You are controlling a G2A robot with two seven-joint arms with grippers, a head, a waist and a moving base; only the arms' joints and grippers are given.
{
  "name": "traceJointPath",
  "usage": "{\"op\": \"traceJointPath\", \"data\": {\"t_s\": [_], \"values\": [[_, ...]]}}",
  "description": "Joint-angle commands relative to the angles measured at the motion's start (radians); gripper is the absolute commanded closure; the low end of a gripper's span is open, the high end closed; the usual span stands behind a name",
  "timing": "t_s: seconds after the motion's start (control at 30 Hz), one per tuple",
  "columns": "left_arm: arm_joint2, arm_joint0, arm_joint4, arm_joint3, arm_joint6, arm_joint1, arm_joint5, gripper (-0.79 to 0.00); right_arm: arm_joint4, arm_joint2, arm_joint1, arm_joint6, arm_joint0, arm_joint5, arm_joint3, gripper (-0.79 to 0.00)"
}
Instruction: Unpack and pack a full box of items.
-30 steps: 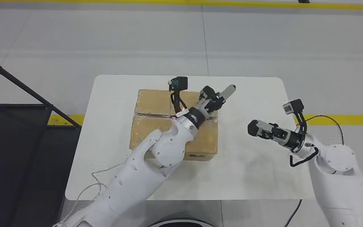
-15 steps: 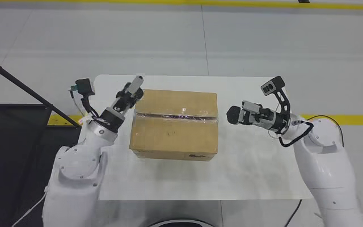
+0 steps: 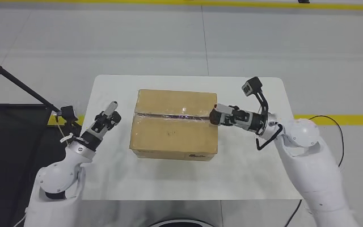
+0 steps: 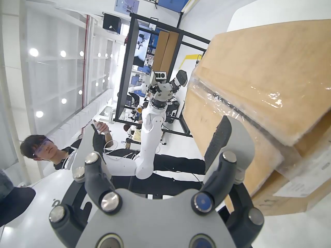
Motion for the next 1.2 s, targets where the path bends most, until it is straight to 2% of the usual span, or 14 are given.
{"op": "traceJointPath", "data": {"t_s": [0.0,0.27,0.47,0.8,1.17], "values": [[0.015,-0.011,-0.002,0.015,-0.014,0.002,-0.007,-0.785,-0.001,-0.028,-0.007,-0.012,0.021,0.012,0.015,-0.785],[0.08,-0.044,-0.004,0.06,-0.056,0.007,-0.036,-0.785,-0.052,-0.117,-0.031,-0.081,0.093,0.079,0.103,-0.785],[0.11,-0.059,-0.009,0.081,-0.072,0.011,-0.041,-0.785,-0.044,-0.156,-0.046,-0.082,0.132,0.11,0.163,-0.785],[0.141,-0.057,-0.047,0.088,-0.084,0.016,-0.054,-0.785,-0.031,-0.235,-0.079,-0.086,0.188,0.117,0.234,-0.785],[0.167,-0.055,-0.063,0.095,-0.077,0.022,-0.062,-0.785,0.034,-0.371,-0.149,-0.106,0.28,0.089,0.338,-0.785]]}}
